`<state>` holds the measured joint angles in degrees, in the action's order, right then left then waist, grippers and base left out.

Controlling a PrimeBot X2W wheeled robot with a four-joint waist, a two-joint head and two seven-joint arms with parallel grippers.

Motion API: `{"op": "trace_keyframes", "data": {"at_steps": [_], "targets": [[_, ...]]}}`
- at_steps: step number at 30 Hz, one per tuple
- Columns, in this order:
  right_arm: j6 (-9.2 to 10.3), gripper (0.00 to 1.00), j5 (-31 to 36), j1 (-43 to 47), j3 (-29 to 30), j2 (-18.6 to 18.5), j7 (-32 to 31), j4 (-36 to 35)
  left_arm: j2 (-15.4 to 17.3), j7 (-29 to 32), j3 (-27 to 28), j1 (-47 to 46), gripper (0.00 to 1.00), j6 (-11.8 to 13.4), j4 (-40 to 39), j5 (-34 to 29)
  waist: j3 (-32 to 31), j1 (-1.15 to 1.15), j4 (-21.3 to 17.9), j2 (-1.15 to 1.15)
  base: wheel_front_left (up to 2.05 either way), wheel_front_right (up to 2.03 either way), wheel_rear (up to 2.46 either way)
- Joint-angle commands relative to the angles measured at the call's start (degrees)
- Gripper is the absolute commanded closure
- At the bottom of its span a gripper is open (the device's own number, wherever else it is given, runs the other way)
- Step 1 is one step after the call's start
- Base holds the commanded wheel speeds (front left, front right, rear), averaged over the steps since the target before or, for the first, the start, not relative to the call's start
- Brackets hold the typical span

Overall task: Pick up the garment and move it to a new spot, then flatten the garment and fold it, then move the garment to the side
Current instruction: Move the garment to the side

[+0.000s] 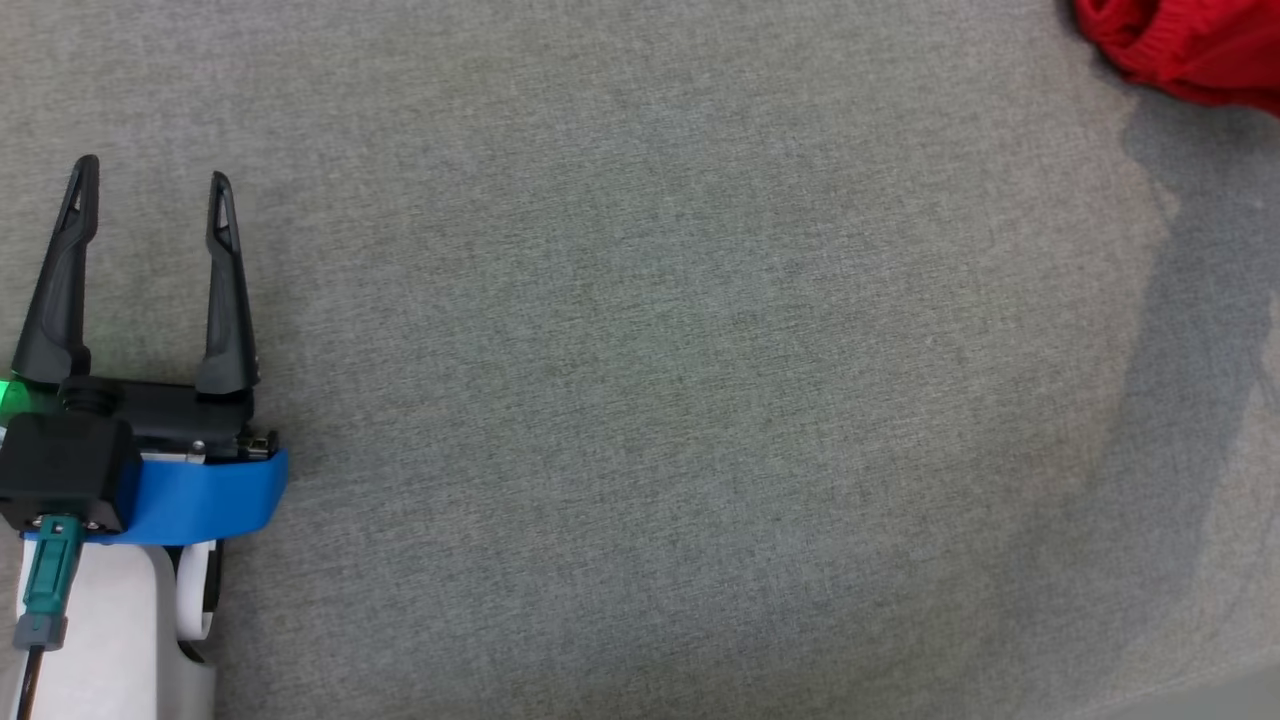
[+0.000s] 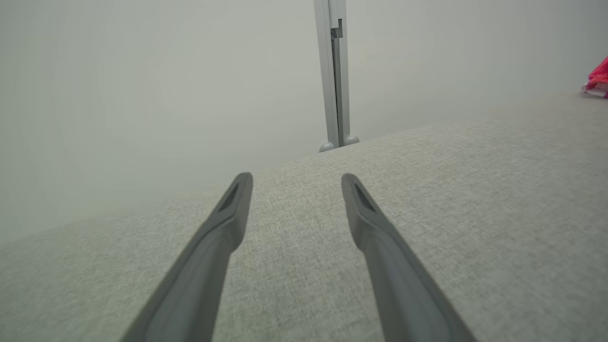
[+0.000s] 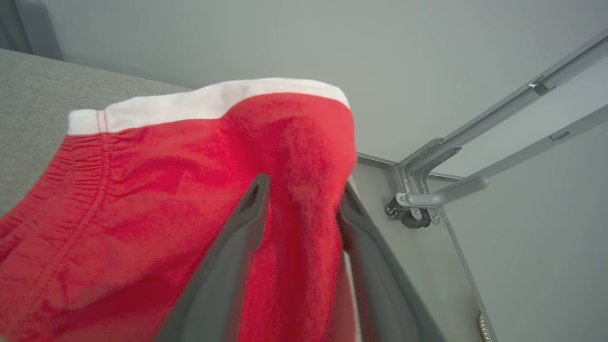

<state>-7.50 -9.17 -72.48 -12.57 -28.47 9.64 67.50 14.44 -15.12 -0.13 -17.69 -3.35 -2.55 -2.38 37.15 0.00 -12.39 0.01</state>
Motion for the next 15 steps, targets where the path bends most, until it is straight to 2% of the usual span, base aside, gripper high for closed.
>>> {"op": "trace_keyframes", "data": {"at_steps": [1, 4, 9, 11, 15], "targets": [[0.01, 0.0, 0.8, -1.3, 0.5, -0.2, 0.4, 0.9, 0.0, 0.0, 0.0, -0.4, 0.0, 0.3, 0.9, 0.3, -0.2, 0.0, 0.4, -0.01, 0.0, 0.0, 0.0], [0.01, 0.0, 3.1, -1.9, 2.0, -0.6, 2.9, 1.5, -0.5, 0.0, -0.1, -0.4, 0.0, 0.6, 1.6, 1.0, -1.2, 0.0, 1.0, -0.01, 0.0, 0.0, 0.0], [0.01, 0.0, 6.0, 1.6, 4.6, 1.7, 5.3, 0.4, -1.3, 0.0, -0.3, 1.0, 0.0, 1.2, 3.2, 2.0, -4.9, 0.0, 2.1, -0.01, 0.0, 0.0, 0.0], [0.01, 0.0, 6.5, 3.4, 5.6, 3.0, 5.5, -1.5, -1.7, 0.0, -0.1, 1.9, 0.0, 1.7, 3.9, 2.5, -6.9, 0.0, 2.5, -0.01, 0.0, 0.0, 0.0], [0.01, 0.0, 6.0, 9.7, 7.2, 6.8, 5.6, -10.1, -2.6, 0.0, 0.3, 4.1, 0.0, 2.3, 5.3, 3.4, -11.1, 0.0, 3.5, -0.01, 0.0, 0.0, 0.0]]}}
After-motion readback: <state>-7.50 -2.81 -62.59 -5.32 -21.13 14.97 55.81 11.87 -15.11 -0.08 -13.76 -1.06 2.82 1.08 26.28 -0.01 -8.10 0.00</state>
